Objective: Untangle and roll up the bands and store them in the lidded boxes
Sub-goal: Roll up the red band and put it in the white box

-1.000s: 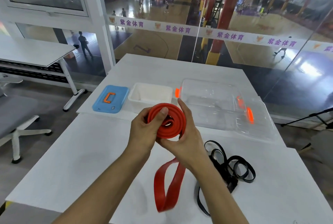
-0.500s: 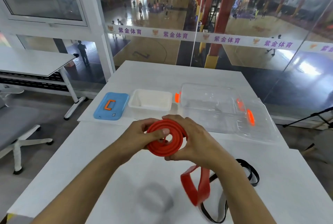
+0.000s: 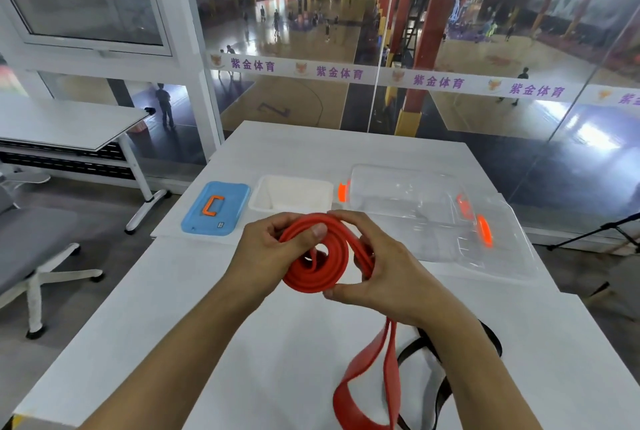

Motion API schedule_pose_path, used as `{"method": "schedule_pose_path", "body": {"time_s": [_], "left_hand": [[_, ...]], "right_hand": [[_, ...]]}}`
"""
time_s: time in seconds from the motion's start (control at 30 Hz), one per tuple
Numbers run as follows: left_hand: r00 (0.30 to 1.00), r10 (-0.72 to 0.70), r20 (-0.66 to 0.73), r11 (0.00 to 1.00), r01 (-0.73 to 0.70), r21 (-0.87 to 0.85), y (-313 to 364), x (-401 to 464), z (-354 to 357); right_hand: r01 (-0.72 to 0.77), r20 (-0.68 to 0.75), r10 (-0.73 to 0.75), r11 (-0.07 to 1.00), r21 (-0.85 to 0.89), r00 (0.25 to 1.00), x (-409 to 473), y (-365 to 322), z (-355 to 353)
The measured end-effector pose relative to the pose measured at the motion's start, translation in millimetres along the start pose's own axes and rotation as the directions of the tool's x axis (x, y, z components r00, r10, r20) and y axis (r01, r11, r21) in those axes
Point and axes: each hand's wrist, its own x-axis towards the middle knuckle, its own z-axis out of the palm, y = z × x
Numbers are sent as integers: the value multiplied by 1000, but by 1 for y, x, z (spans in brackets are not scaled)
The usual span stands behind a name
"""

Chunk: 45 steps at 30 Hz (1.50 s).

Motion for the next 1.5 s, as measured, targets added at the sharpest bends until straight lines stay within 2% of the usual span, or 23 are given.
{"method": "schedule_pose_path", "body": {"time_s": [0.23,0.37,0.5,0.67,0.77,0.87,0.93,1.03,1.1,1.2,1.33,1.43,1.5], "left_hand": [[952,-35,-305,993,-2,-119,0,2,20],[932,-102,-349,986,49,-159,-5,-4,39],[958,-178,-225,977,146,-154,-13,-9,42],[967,-255,5,958,253,-131,-19,-5,18],[967,-188,175,977,201,-65,-11,10,-3],[924,-153,351,985,111,135,5,21,-11],[913,-136,384,964,32,264,15,24,-9],[949,-81,306,964,-4,267,14,24,-5],[973,-40,229,985,0,173,6,20,-2],[998,-46,38,999,47,-26,-5,17,4],[985,-99,-141,981,72,-182,-12,16,18],[966,-128,-225,962,66,-264,-15,9,30],[960,-145,-241,963,81,-256,-19,4,39]], "right_hand": [[-18,-118,32,993,118,993,-5,-1,26],[-22,-259,71,982,185,963,-5,-3,50],[-44,-320,102,982,184,942,-3,1,52],[-21,-155,30,998,62,987,-2,9,23],[24,-52,-23,999,21,998,2,12,2],[61,46,-60,998,-18,997,4,8,-6],[70,64,-68,997,-32,996,4,5,-6],[58,42,-58,998,-20,997,4,5,-6],[32,28,-33,999,21,999,2,7,-9],[20,25,-23,989,148,999,2,12,-6],[26,-49,-13,961,274,999,4,14,20],[16,-150,24,964,265,988,6,10,36],[-13,-246,80,965,262,966,6,6,46]]}}
